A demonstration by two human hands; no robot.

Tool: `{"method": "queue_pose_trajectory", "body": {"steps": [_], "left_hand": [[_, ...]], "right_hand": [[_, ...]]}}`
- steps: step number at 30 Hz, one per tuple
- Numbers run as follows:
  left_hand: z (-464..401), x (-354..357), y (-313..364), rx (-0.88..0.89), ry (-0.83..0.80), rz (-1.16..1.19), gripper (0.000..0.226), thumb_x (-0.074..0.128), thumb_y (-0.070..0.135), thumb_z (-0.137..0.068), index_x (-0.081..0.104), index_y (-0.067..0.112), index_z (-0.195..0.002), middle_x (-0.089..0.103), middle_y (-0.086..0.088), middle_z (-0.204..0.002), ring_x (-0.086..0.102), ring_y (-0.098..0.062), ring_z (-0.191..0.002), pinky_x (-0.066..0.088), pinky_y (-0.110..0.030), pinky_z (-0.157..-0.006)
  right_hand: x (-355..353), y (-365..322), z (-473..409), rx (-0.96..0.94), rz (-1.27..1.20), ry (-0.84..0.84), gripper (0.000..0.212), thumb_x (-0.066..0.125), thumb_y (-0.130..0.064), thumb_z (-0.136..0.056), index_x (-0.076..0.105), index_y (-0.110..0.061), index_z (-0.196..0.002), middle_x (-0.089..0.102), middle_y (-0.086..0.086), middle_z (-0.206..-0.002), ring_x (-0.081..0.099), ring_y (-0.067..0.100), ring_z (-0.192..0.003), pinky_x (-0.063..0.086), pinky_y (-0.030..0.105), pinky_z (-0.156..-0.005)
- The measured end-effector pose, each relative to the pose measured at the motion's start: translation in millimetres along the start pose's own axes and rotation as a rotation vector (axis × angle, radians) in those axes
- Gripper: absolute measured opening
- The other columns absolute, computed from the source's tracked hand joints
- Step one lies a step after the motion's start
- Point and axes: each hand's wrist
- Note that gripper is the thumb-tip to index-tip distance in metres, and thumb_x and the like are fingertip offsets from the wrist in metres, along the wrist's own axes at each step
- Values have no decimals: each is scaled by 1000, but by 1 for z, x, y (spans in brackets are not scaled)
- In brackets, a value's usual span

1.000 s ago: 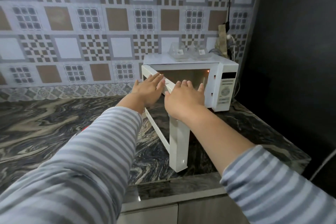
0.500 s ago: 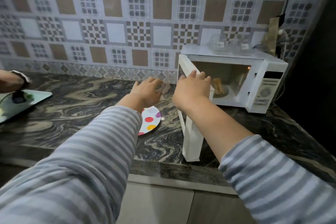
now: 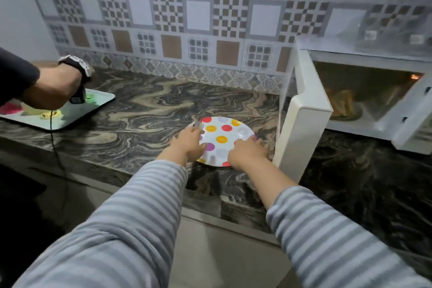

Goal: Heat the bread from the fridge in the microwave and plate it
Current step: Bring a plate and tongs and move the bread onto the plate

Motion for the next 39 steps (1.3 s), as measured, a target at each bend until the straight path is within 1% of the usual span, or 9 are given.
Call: {"method": "queue_pose_trajectory", "body": {"steps": [2, 7, 12, 19, 24, 28, 31, 34, 39], "left_hand": [[-12, 10, -20, -14, -8, 18, 51, 52, 39, -93, 43, 19, -139, 32, -5, -151, 31, -28, -138, 28, -47, -112], [-35, 29, -57, -77, -65, 84, 67, 49, 51, -92, 21, 33, -151, 17, -12, -158, 12, -27, -147, 15, -45, -118], [-54, 40, -66, -68, -84, 74, 78, 48, 60, -88, 4, 44, -150, 10, -7, -161, 1, -23, -149, -4, -55, -116], [-68, 41, -65, -68, -70, 112, 82, 53, 63, -85, 7, 44, -150, 13, -6, -160, 5, -25, -148, -5, -59, -114], [-70, 44, -60, -83, -72, 131, 81, 55, 61, -84, 11, 44, -150, 12, -13, -158, 4, -26, -148, -5, -53, -115], [-70, 47, -60, -99, -27, 205, 82, 63, 55, -82, 19, 43, -149, 16, -14, -156, 8, -27, -146, 4, -44, -118], [-66, 48, -62, -121, 27, 361, 82, 72, 43, -78, 29, 41, -147, 22, -11, -151, 20, -31, -141, 16, -38, -118], [-56, 46, -66, -120, 41, 529, 82, 78, 31, -76, 35, 35, -146, 16, -10, -152, 28, -31, -140, 25, -37, -116], [-20, 31, -74, -204, 67, 664, 83, 80, 18, -76, 37, 23, -147, 10, -11, -154, 26, -25, -141, 23, -30, -114]], "right_hand": [[17, -6, -20, 71, -165, -51, 63, 36, -41, -95, 19, -18, -151, 9, 19, -158, 15, 44, -142, 18, 53, -115], [51, -6, -54, 247, -416, 24, 74, 37, -56, -94, 5, -25, -153, -1, 20, -159, -2, 39, -146, 4, 52, -118], [75, -5, -78, 255, -430, 177, 75, 45, -63, -88, 22, -28, -151, 7, 17, -159, -2, 32, -148, -2, 50, -118], [82, -5, -88, 257, -463, 248, 69, 49, -67, -84, 36, -33, -143, 12, 12, -159, 0, 28, -148, -3, 50, -118], [83, -4, -91, 250, -506, 255, 65, 52, -65, -83, 41, -34, -139, 11, 12, -158, 0, 28, -148, -7, 49, -117], [81, -9, -93, 265, -568, 300, 67, 62, -58, -81, 46, -28, -138, 20, 15, -154, 11, 30, -145, 1, 45, -119], [78, -13, -90, 260, -667, 337, 69, 70, -52, -77, 49, -24, -137, 28, 13, -147, 24, 32, -139, 14, 44, -118], [77, -19, -82, 256, -747, 341, 70, 74, -47, -76, 51, -19, -135, 26, 11, -149, 28, 33, -137, 25, 45, -115], [70, -29, -56, 161, -898, 351, 61, 75, -28, -80, 51, -14, -135, 29, 7, -147, 41, 28, -128, 39, 32, -100]]}}
Point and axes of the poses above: each hand's wrist, its own z-axis away from the middle knuckle, its own x-axis out of the palm, y = z × x
